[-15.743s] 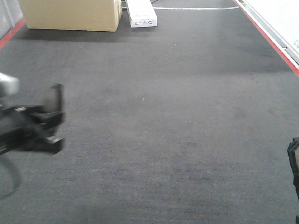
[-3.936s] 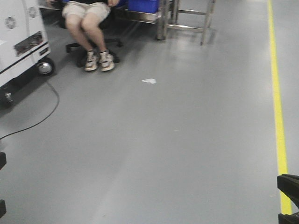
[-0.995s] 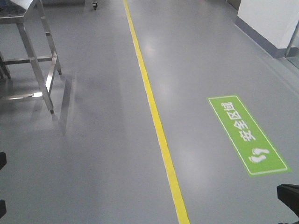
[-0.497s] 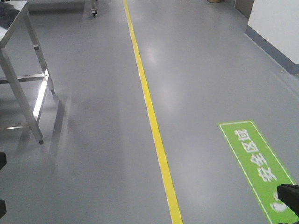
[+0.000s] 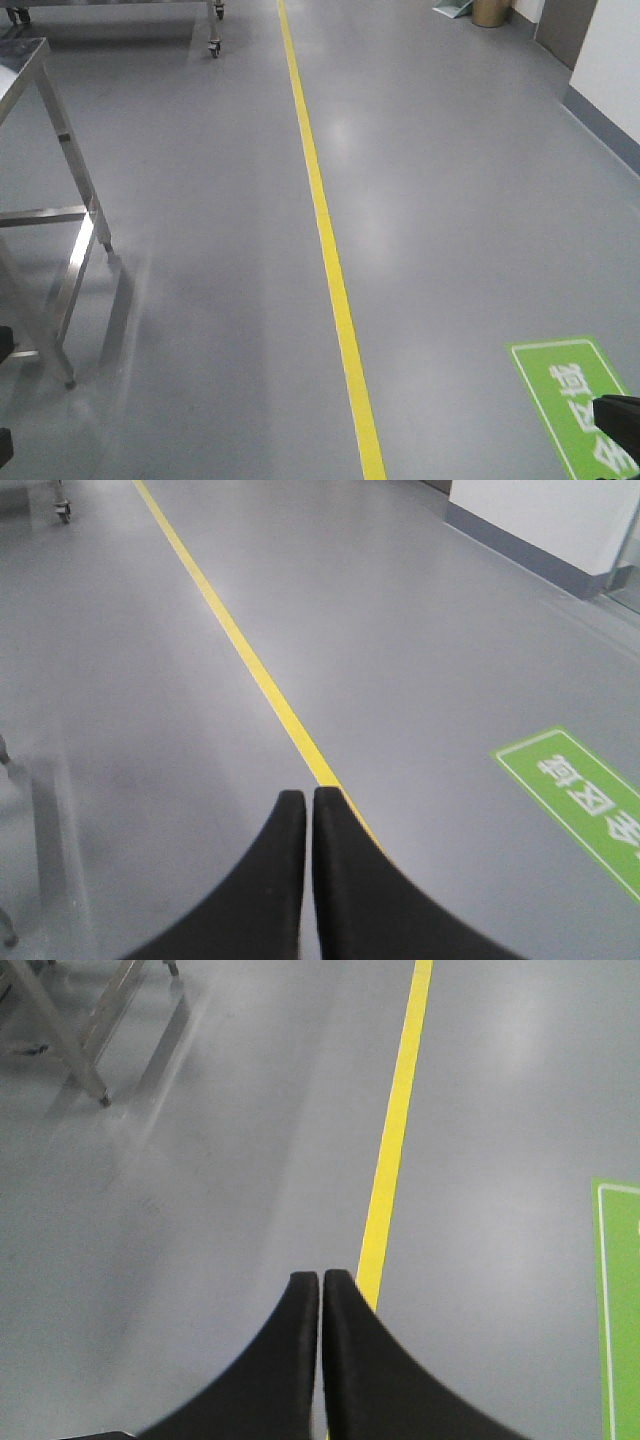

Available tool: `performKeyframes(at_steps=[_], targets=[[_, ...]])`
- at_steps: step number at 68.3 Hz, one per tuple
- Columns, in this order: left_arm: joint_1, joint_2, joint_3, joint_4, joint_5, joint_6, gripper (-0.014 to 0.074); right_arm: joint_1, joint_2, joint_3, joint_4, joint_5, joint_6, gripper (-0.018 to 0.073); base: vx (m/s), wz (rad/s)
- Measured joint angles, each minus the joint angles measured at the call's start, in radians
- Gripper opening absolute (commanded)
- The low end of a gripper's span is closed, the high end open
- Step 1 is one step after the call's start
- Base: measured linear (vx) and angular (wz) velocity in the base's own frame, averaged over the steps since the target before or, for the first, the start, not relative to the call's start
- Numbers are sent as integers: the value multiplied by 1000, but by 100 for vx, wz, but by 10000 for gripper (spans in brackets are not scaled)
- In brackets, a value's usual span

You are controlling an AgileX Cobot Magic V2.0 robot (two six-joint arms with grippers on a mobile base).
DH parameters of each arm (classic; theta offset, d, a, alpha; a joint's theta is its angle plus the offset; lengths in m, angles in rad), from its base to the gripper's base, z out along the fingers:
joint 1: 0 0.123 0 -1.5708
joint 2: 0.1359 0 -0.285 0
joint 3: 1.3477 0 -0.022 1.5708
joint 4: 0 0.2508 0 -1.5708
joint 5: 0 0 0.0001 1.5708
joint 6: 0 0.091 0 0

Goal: Move and align brake pads A on conveyor
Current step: 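Drive the base on toward the steel table with blue bins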

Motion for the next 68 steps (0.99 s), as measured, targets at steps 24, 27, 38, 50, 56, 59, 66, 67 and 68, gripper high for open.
performKeyframes(at_steps=[24, 27, 38, 50, 56, 59, 66, 67, 68], targets=[[0, 0, 0, 0, 0, 0, -6, 0, 0, 0, 0, 1, 0, -8, 66, 5], [0, 0, 0, 0, 0, 0, -6, 0, 0, 0, 0, 1, 0, -8, 66, 5], [0, 0, 0, 0, 0, 0, -6, 0, 0, 0, 0, 1, 0, -8, 67, 6], [0, 0, 0, 0, 0, 0, -6, 0, 0, 0, 0, 2, 0, -8, 68, 8], [0, 0, 0, 0, 0, 0, -6, 0, 0, 0, 0, 2, 0, -8, 69, 9], [0, 0, 0, 0, 0, 0, -6, 0, 0, 0, 0, 2, 0, -8, 69, 8], [0, 0, 0, 0, 0, 0, -6, 0, 0, 0, 0, 2, 0, -8, 68, 6], [0, 0, 0, 0, 0, 0, -6, 0, 0, 0, 0, 2, 0, -8, 67, 3], [0, 0, 0, 0, 0, 0, -6, 0, 0, 0, 0, 2, 0, -8, 67, 3]])
